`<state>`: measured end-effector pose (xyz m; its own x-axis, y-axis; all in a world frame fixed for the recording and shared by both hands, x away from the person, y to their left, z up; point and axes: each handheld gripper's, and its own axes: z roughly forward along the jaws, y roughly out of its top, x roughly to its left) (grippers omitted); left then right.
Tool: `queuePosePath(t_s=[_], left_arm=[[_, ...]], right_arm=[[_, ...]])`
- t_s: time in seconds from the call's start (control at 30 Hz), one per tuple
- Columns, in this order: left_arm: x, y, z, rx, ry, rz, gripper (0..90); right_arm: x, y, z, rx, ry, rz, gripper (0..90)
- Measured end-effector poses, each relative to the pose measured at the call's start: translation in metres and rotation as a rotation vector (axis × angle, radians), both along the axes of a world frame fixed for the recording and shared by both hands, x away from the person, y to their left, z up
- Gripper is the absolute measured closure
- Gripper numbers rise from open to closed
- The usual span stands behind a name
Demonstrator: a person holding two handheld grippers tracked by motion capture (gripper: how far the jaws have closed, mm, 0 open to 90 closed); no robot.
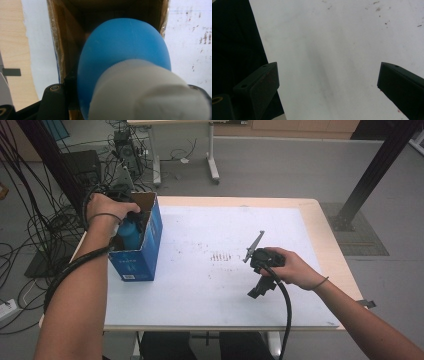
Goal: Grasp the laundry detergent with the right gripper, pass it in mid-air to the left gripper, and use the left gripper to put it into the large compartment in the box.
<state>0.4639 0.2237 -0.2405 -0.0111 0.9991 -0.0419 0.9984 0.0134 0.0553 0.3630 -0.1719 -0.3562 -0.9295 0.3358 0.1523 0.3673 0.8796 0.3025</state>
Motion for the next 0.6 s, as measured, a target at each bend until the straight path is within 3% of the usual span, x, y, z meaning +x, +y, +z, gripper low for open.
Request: queuePosePath(t_s=[0.6], left_arm=[[0.0,0.007,-0.028,0.016,0.037,-0.008,38.0]], right_arm=[[-0.002,0.002,-0.002,-0.005,-0.002,0.004,3.6]])
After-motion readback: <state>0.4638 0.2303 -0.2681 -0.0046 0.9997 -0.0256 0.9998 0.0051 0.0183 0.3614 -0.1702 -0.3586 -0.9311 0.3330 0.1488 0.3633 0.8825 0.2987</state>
